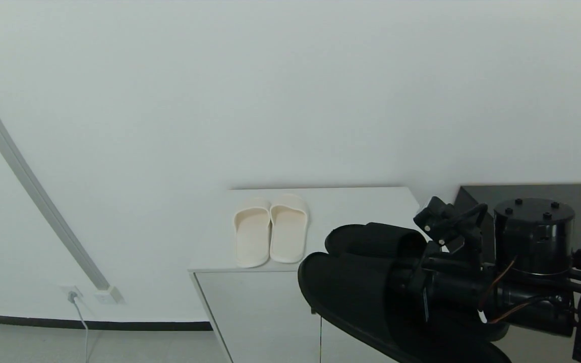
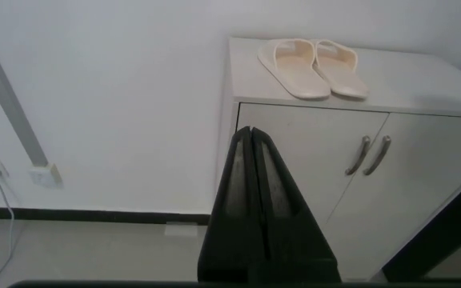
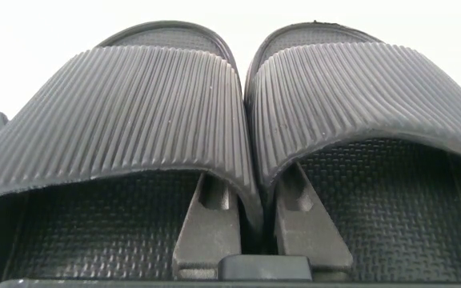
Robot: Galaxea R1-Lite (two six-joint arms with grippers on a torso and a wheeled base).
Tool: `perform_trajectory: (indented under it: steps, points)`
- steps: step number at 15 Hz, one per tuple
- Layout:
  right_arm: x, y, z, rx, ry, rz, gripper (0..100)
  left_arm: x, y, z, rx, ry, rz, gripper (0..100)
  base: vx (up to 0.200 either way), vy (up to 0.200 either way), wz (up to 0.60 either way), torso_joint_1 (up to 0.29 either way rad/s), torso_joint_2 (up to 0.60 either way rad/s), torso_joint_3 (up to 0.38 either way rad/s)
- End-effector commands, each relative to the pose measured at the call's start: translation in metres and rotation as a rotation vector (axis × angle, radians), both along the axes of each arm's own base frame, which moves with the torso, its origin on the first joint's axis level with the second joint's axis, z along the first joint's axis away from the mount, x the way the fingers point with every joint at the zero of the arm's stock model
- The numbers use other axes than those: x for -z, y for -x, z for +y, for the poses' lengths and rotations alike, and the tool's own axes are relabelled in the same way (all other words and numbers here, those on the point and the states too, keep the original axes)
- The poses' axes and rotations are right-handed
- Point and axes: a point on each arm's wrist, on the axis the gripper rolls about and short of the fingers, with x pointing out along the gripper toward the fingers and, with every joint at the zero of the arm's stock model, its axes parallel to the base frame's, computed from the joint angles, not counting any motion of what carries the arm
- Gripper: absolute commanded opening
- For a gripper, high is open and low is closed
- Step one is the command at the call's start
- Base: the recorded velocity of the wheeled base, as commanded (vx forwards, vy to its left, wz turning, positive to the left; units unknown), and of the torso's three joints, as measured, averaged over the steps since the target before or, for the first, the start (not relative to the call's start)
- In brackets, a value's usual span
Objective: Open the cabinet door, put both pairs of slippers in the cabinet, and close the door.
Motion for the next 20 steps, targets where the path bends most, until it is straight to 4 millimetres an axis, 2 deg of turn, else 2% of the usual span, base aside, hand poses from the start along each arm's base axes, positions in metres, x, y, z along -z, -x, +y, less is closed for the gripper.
perform_trajectory:
  steps: [1,16,20]
  points:
    - [0.001,0.000,-0.001,0.001,0.003,0.002,0,0.000,0.000,0.000,0.000,0.000,0.000,0,-0.200,0.000,0.00,-0.007,0.01,0.002]
    - [0.014,0.010,0.003,-0.050,0.039,0.032,0,0.000,0.000,0.000,-0.002,0.000,0.000,0,0.000,0.000,0.00,0.000,0.00,0.000]
    - [0.016,0.009,0.004,-0.053,0.046,0.033,0,0.000,0.000,0.000,0.001,-0.001,0.000,0,0.000,0.000,0.00,-0.129,0.27,0.148]
